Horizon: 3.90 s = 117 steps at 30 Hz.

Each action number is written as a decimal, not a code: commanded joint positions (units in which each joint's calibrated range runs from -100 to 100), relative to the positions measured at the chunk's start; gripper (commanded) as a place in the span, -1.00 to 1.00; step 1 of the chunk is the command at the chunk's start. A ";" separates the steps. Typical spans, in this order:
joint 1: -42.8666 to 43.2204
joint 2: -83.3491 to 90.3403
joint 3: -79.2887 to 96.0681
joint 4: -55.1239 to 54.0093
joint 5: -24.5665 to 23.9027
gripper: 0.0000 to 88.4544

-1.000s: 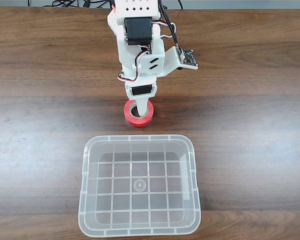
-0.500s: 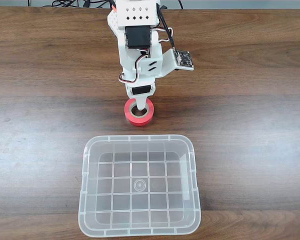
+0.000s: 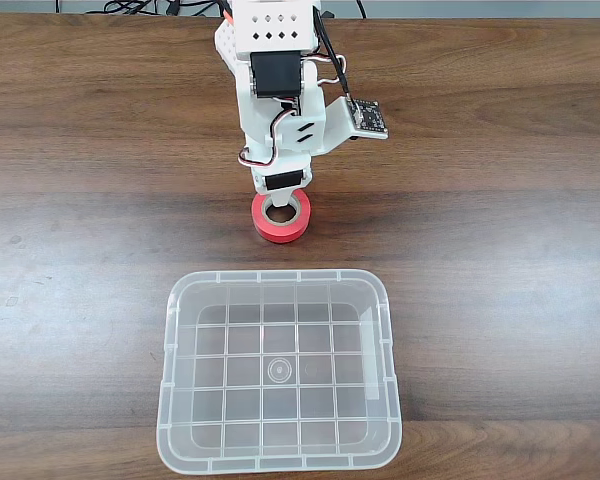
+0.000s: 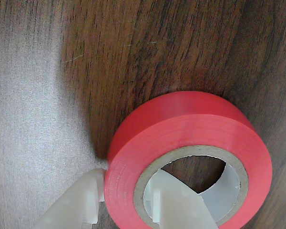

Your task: Grab the tape and place it in the box.

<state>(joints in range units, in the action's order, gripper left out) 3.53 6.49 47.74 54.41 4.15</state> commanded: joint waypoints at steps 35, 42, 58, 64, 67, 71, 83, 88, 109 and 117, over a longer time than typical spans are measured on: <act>-3.82 22.07 -29.65 23.68 0.17 -0.86; -3.75 13.87 -51.38 27.53 -0.30 -0.86; -0.53 -28.93 -93.08 28.04 -1.09 -0.86; -0.17 -40.60 -102.19 27.61 -1.09 -0.86; -0.39 -44.54 -104.73 27.61 -1.09 -0.85; -0.53 -46.23 -105.96 27.70 -1.09 -0.85; -0.46 -46.15 -106.13 28.47 -1.09 -0.57; -0.82 -46.07 -106.13 28.47 -1.09 -0.57; -0.90 -32.88 -106.22 43.28 -3.30 -0.97; -0.90 -19.04 -100.17 45.59 -2.78 -0.97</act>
<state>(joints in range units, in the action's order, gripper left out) 3.31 -27.33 -53.79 98.56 1.07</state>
